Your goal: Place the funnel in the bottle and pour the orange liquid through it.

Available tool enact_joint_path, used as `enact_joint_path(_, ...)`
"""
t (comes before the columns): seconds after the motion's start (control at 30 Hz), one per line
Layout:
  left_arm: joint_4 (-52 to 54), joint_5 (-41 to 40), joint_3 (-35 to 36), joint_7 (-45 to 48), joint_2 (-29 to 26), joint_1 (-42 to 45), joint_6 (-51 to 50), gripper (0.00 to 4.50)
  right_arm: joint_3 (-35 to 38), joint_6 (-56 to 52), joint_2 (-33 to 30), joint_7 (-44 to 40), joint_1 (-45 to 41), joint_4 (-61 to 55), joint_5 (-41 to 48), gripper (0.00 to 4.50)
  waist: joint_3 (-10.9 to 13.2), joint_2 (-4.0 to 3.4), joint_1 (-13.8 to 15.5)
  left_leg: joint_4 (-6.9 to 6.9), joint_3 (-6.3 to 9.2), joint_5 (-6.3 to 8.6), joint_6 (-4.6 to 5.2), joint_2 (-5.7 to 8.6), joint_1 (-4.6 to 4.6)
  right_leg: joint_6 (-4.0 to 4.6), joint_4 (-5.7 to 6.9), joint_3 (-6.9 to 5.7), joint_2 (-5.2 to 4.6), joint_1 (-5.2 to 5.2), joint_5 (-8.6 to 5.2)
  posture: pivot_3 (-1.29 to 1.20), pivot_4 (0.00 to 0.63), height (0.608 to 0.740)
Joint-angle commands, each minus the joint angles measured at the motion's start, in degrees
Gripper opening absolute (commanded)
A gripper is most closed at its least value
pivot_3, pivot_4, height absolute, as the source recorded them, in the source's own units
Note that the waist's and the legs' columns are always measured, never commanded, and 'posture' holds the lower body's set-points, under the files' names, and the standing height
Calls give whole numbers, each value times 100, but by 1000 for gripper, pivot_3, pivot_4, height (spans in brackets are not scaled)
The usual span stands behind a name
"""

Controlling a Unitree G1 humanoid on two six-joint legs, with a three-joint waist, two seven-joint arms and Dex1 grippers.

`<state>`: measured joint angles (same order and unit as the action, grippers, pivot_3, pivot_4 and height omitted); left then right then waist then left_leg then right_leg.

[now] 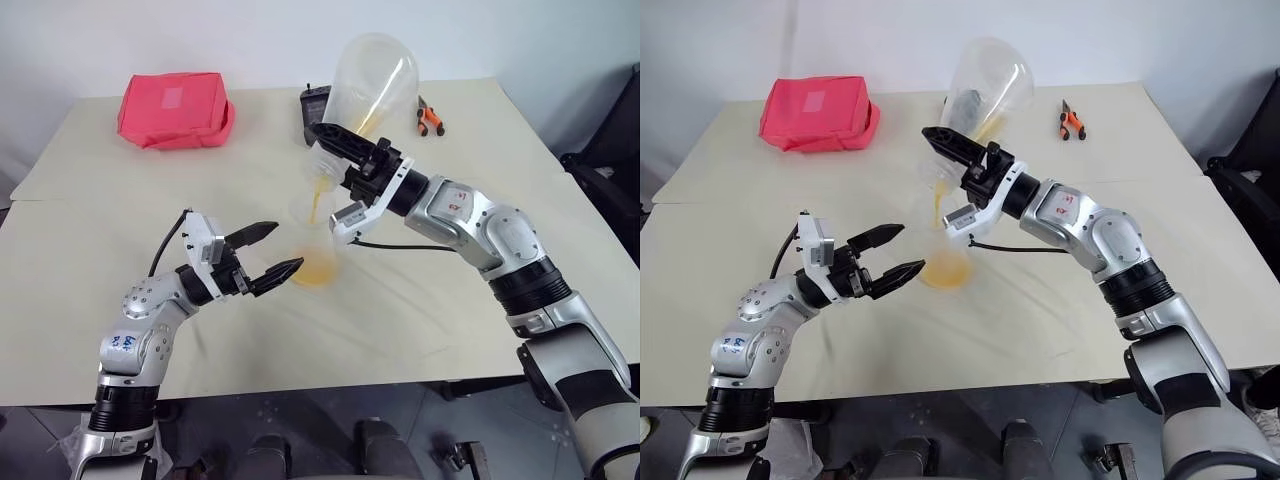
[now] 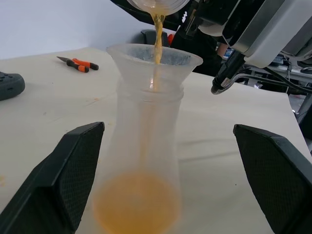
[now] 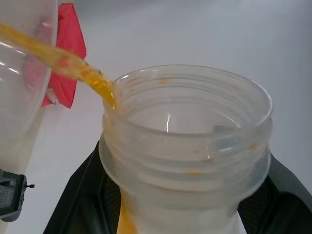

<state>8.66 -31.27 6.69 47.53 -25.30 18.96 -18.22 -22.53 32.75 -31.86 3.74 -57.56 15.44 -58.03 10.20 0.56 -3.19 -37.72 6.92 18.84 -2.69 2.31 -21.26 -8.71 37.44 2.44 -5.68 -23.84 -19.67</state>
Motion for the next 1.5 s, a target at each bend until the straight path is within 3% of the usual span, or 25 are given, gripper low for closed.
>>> enact_joint_path(0.03,209,-71,6,-26,23,53,45,4500,13,28,20,153,-215,-147,-5,2531,0,0,-1,0,0,0,0,0,0,0,0,0,0,0,0,0,150,740)
enact_joint_path(1.07,221,-77,1,-70,39,33,71,4500,-94,-118,-45,531,-241,-127,-347,2531,0,0,-2,0,0,0,0,0,0,0,0,0,0,0,0,0,150,740)
enact_joint_path(1.3,191,-82,14,-60,33,48,75,4500,-17,42,5,166,-163,-80,159,2531,0,0,-4,0,0,0,0,0,0,0,0,0,0,0,0,0,150,740)
enact_joint_path(1.5,172,-90,8,-47,34,55,65,4500,197,-58,142,-467,13,-18,1197,2531,0,0,-8,0,0,0,0,0,0,0,0,0,0,0,0,0,150,740)
